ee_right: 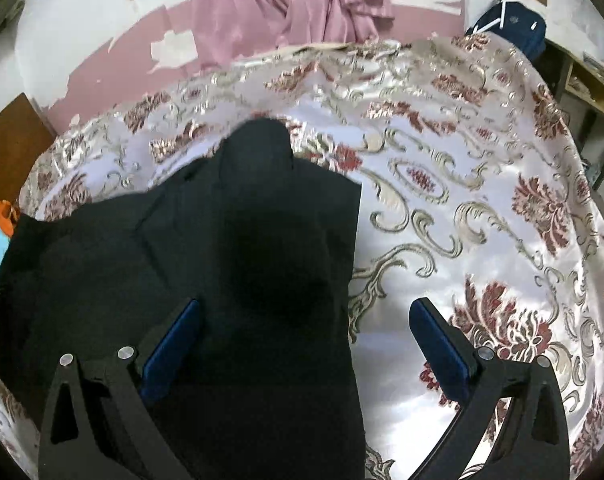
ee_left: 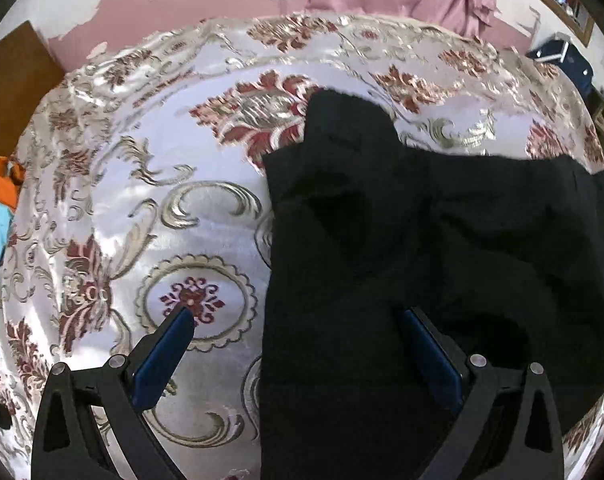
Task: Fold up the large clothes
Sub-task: 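Release the jacket and reposition both grippers over the hood, then close both grippers on the hood and fold it down onto the jacket, then open both grippers and lift them away from the folded jacket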
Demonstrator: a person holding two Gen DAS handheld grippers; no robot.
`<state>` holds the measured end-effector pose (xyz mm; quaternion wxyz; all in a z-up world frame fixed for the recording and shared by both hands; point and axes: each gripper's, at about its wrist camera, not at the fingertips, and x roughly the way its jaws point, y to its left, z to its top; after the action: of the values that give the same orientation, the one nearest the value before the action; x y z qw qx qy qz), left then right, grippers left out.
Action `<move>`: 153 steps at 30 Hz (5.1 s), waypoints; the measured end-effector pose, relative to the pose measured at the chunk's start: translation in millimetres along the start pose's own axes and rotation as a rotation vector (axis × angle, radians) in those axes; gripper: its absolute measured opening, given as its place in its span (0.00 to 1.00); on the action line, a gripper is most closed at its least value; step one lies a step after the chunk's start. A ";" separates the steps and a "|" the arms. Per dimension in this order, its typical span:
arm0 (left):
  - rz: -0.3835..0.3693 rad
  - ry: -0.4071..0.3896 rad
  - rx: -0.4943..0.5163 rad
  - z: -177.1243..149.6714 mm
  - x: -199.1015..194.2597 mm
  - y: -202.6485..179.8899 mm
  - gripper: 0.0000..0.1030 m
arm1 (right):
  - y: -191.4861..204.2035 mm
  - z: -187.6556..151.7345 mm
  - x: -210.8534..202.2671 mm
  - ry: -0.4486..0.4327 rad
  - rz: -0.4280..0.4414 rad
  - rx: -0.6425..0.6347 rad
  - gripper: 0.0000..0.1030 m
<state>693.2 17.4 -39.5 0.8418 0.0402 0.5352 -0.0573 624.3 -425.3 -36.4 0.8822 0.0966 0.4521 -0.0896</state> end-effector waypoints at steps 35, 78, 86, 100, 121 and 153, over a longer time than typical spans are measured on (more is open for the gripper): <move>-0.247 0.089 -0.021 -1.3 49.8 -13.7 1.00 | 27.2 -22.0 52.7 0.170 0.334 0.094 0.99; -0.180 0.053 -0.160 -51.0 -90.4 -14.5 0.20 | 86.3 -25.6 -107.8 0.071 0.293 -0.156 0.17; -0.183 0.060 -0.142 -86.7 -120.6 0.1 0.20 | 102.1 -59.4 -146.9 0.067 0.308 -0.149 0.17; -0.249 0.025 -0.128 -132.3 -90.1 21.1 0.21 | 104.1 -120.3 -132.7 0.079 0.165 -0.052 0.17; -0.093 -0.054 -0.165 -152.9 -87.0 28.0 0.82 | 100.3 -130.5 -111.3 0.036 0.026 -0.029 0.48; 0.080 -0.537 -0.149 -241.6 -222.1 -13.2 1.00 | 119.8 -167.0 -222.9 -0.400 0.030 -0.109 0.99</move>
<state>381.3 47.4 59.1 0.9557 -0.0175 0.2936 0.0069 395.2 -251.9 60.3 0.9595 0.0359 0.2707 -0.0691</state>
